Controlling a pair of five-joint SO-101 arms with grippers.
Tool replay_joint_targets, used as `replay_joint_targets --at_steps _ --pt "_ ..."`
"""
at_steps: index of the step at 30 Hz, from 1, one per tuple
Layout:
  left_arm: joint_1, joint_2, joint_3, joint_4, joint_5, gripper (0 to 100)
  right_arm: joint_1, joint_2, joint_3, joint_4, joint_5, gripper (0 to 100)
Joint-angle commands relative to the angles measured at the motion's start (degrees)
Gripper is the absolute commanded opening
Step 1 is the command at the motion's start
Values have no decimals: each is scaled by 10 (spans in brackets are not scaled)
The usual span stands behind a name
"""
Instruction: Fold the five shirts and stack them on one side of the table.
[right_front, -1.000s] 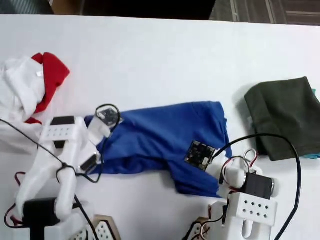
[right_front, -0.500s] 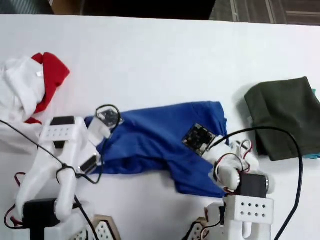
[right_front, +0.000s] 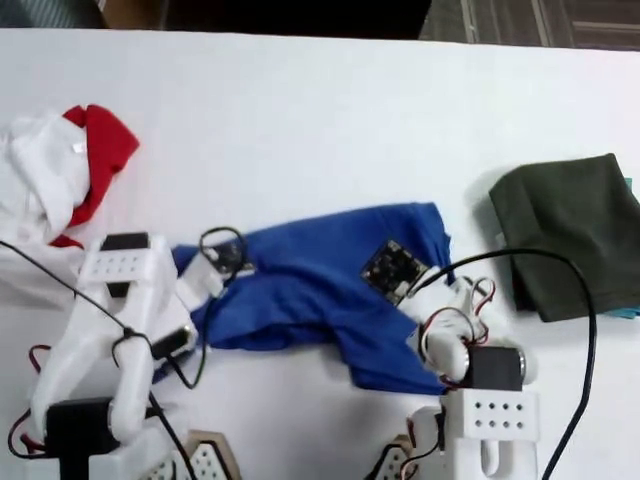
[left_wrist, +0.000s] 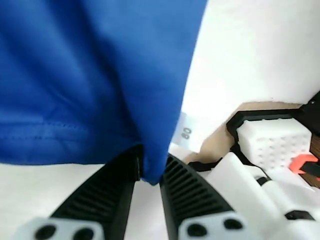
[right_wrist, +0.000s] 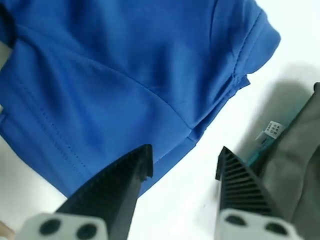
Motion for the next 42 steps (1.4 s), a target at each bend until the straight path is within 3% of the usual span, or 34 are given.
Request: replay_joint_targets --at_steps 1,6,10,13,20,25,31,34,39,42 --pt "-2 -16 -1 -18 -7 27 -3 -5 6 -36 -4 212" --pt "-29 -16 -7 -54 -7 51 -1 -5 11 -79 -35 212" --pt "-48 -19 -7 -51 -8 199 -4 -4 11 -117 -77 212" --pt "-55 -20 -17 -47 -33 192 -2 -4 11 -160 -94 212" --pt "-100 -16 -241 41 -41 191 -3 102 0 -261 -130 212" --pt "-69 18 -311 -5 72 191 -7 323 -115 -318 -178 212" --pt "33 187 -316 -74 213 191 -43 579 -318 -309 -212 211" --pt "49 260 -317 -109 233 191 -69 667 -382 -309 -230 191" --pt "16 305 -318 -171 237 191 -103 764 -432 -324 -257 19" --pt "-18 305 -344 -176 237 190 -108 817 -437 -364 -258 33"
